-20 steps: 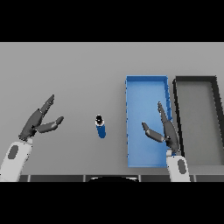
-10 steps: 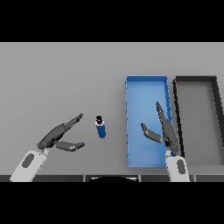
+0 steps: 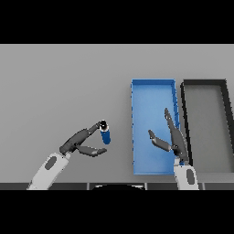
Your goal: Pick up the blue pipe and place it into the blue bin.
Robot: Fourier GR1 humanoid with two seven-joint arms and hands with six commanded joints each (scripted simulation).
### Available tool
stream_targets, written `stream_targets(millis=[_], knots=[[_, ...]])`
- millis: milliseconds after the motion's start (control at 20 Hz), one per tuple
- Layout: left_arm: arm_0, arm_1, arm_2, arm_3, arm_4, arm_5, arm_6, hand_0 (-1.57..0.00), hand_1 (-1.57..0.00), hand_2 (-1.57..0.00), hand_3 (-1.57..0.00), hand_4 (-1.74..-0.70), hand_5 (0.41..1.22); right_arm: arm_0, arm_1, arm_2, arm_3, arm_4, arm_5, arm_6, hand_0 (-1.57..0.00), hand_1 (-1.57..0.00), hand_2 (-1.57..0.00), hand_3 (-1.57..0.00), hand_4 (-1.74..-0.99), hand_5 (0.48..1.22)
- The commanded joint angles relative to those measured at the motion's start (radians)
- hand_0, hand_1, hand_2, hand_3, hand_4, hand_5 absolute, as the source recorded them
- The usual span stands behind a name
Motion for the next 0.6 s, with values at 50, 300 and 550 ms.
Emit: stream_targets(millis=[50,300,550], knots=[[-0.014,-0.031,-0.006,0.028,-0.001,-0.002,-0.017,0.0,0.0,0.0,0.0,-1.19,0.469,0.011,0.001,0.008,-0.012,0.01,-0.002,-0.005,0.0,0.0,0.0,0.0,-1.212,0.61],[-0.084,-0.095,-0.025,0.12,-0.037,-0.009,-0.04,0.0,0.0,0.0,0.0,-1.15,0.479,0.003,0.004,0.002,0.007,0.01,-0.006,0.001,0.0,0.0,0.0,0.0,-1.202,0.606],[-0.11,-0.171,-0.009,0.179,-0.004,-0.003,-0.082,0.0,-0.04,-0.11,-0.04,-1.27,0.585,0.002,-0.001,-0.01,0.008,0.001,-0.008,-0.005,0.0,0.0,0.0,0.0,-1.196,0.603]])
